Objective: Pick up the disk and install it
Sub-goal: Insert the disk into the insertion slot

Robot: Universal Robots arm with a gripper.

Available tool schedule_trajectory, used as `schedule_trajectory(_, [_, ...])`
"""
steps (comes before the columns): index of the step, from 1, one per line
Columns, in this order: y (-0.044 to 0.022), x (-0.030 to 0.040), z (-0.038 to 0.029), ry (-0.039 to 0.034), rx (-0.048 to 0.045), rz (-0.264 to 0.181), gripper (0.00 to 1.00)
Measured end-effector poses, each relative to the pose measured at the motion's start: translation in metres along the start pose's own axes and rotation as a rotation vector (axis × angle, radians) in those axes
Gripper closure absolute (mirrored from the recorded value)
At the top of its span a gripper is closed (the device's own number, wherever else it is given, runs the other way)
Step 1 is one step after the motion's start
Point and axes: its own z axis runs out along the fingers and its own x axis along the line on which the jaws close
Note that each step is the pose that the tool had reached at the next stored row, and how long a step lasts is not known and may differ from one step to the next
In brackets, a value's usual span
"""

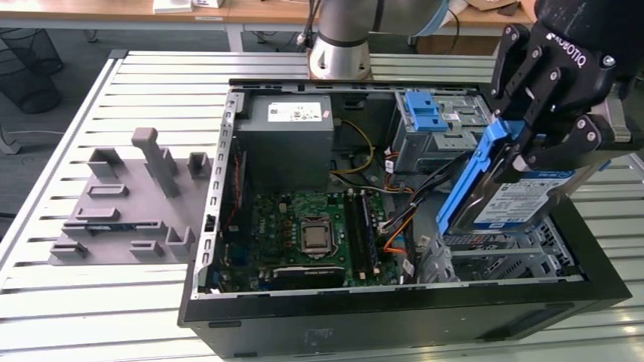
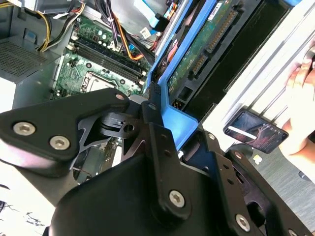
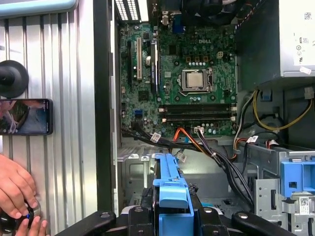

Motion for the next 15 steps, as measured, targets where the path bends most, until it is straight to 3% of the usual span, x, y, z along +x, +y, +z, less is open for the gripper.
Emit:
schedule_trajectory(5, [-0.0054,0.0001,0.0023,0.0002,0.0000,-0.002,0.63])
schedule_trajectory(15, [-0.0072,0.0043,0.0066,-0.0002,0.0000,-0.003,0.63])
